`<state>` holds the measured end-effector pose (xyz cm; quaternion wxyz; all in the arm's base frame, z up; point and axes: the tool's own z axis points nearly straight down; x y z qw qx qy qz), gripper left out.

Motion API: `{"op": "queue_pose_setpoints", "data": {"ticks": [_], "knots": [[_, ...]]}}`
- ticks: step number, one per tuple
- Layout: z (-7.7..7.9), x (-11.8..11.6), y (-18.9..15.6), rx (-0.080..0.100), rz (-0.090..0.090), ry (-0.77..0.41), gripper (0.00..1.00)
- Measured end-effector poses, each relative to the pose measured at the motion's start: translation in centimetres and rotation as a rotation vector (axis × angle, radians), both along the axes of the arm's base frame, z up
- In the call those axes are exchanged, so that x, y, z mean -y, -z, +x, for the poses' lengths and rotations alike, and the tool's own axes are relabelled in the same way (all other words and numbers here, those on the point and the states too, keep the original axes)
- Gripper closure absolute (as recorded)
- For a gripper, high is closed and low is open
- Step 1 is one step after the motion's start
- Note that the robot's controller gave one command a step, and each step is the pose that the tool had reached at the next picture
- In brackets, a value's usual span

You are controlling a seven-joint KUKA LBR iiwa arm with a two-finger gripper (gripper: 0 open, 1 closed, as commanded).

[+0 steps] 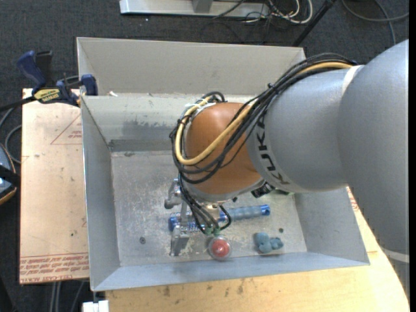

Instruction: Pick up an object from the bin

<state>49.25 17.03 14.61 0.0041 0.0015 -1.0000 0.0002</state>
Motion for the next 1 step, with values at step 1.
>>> {"op": "queue_pose_setpoints", "data": {"ticks": [1], "knots": [[2.05, 5.68, 6.81, 0.01, 0.001, 0.059, 0.0]]}}
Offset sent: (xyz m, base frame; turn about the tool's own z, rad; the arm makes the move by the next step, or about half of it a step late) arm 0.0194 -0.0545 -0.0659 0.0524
